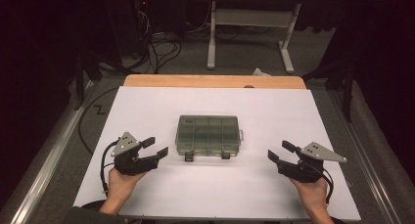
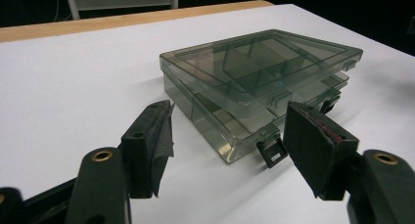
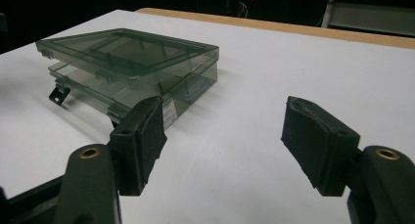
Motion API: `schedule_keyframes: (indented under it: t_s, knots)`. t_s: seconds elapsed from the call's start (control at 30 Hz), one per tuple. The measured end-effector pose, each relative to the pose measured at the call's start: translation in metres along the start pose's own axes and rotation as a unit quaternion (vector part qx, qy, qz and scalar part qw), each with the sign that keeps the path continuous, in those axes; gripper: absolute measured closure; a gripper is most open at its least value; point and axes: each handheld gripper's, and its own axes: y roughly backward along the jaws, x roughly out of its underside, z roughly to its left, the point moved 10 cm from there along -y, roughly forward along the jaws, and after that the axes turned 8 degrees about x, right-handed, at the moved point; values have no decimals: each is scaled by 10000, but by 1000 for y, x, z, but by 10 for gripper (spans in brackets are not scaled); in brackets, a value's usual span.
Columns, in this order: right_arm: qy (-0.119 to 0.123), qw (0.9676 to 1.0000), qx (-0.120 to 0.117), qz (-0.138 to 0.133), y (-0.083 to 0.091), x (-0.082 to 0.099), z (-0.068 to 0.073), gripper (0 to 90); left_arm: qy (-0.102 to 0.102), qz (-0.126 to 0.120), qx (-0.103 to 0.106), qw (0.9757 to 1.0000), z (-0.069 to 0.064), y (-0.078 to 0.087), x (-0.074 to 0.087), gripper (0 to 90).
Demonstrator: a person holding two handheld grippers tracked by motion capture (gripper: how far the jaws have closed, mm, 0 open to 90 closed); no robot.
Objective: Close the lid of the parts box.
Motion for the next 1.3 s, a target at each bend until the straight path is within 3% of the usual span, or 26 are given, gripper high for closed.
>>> schedule_keyframes:
  t_s: [0.27, 0.67, 0.83, 1.3]
  knots:
    - [-43, 10000, -2, -51, 2, 5, 0, 326, 116, 43, -14, 9999, 1, -3, 6, 360]
    - [-76, 10000, -48, -8, 4, 14, 4, 315, 20, 68, -5, 10000, -6, -4, 12, 363]
    - [-23, 10000, -75, -9, 3, 14, 5, 310, 109, 16, 40, 9999, -6, -7, 11, 360]
    - [-10, 9999, -91, -57, 3, 13, 4, 308, 81, -22, 37, 10000, -5, -9, 10, 362]
